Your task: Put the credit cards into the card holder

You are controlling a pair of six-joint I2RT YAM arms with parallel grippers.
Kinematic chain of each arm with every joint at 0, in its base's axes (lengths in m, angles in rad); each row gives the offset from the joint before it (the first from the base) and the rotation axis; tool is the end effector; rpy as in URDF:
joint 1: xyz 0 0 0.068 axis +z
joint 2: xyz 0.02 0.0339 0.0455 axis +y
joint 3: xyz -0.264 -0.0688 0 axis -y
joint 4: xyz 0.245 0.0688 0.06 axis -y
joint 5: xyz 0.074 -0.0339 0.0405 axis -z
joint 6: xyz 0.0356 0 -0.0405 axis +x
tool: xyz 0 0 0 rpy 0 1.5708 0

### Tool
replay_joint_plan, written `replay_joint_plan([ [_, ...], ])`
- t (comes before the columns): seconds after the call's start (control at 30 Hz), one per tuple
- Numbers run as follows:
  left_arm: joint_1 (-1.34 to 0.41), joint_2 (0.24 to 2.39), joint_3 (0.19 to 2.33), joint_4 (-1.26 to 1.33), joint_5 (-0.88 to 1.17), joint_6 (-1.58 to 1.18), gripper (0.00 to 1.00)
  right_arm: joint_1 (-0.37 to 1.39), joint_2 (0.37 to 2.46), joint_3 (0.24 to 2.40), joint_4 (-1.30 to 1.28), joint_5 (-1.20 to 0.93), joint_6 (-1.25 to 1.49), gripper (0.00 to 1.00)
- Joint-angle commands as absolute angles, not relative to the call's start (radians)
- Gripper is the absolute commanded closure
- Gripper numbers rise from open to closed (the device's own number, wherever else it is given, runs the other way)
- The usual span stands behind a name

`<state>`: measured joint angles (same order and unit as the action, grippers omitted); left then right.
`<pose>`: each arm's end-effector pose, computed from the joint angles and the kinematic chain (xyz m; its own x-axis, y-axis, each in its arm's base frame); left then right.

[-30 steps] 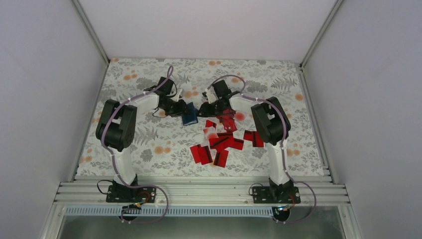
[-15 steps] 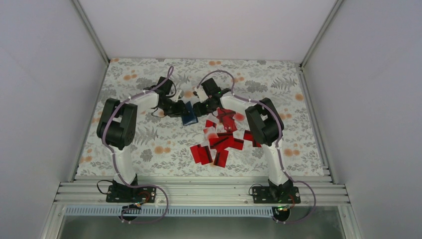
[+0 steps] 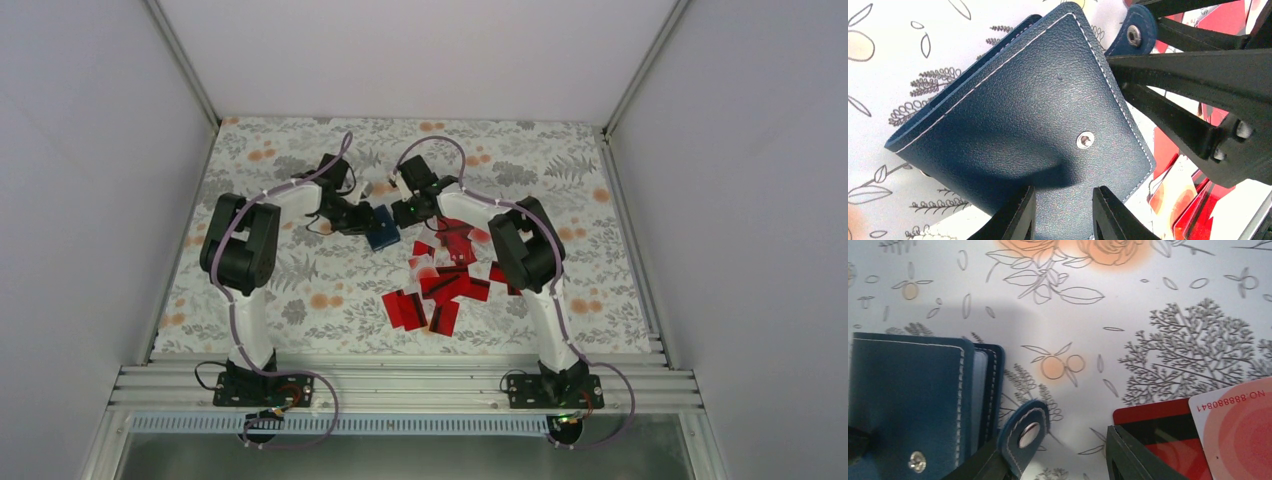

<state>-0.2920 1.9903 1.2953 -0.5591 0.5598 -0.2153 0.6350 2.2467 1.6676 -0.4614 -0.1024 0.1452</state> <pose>0.3648 -0.1294 0.1448 -0.9750 0.1040 -0.1964 0.1986 0.8047 -0.5595 0.3830 0.2867 0.1412 -0.7786 -0.3949 -0.4877 -0.5246 0.8361 0.1604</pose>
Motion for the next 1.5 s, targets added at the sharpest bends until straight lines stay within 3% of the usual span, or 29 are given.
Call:
replay_joint_plan([
  [0.0,-0.292,2.056,1.314,-0.574,0.514,-0.190,0.70,0.641,2.202,1.659,-0.478,0.000,0.144,0.56],
  [0.13,-0.293,2.072,1.335,-0.580,0.503,-0.196,0.70,0.634,2.180,1.639,-0.452,-0.080,0.155,0.58],
  [0.33,-0.292,2.108,1.372,-0.606,0.463,-0.195,0.74,0.557,2.079,1.527,-0.286,-0.563,0.272,0.59],
  [0.47,-0.293,2.124,1.391,-0.619,0.447,-0.191,0.77,0.502,2.018,1.447,-0.175,-0.700,0.359,0.59],
  [0.7,-0.302,2.154,1.433,-0.676,0.370,-0.180,0.78,0.456,2.036,1.482,-0.221,-0.671,0.389,0.63],
  [1.1,-0.317,2.216,1.513,-0.754,0.324,-0.168,0.78,0.468,2.277,1.706,-0.368,-0.639,0.383,0.75],
  [1.33,-0.332,2.293,1.616,-0.856,0.282,-0.176,0.81,0.501,2.316,1.712,-0.383,-0.668,0.369,0.79],
  [1.47,-0.335,2.271,1.625,-0.856,0.308,-0.189,0.76,0.518,2.330,1.722,-0.395,-0.674,0.359,0.80],
])
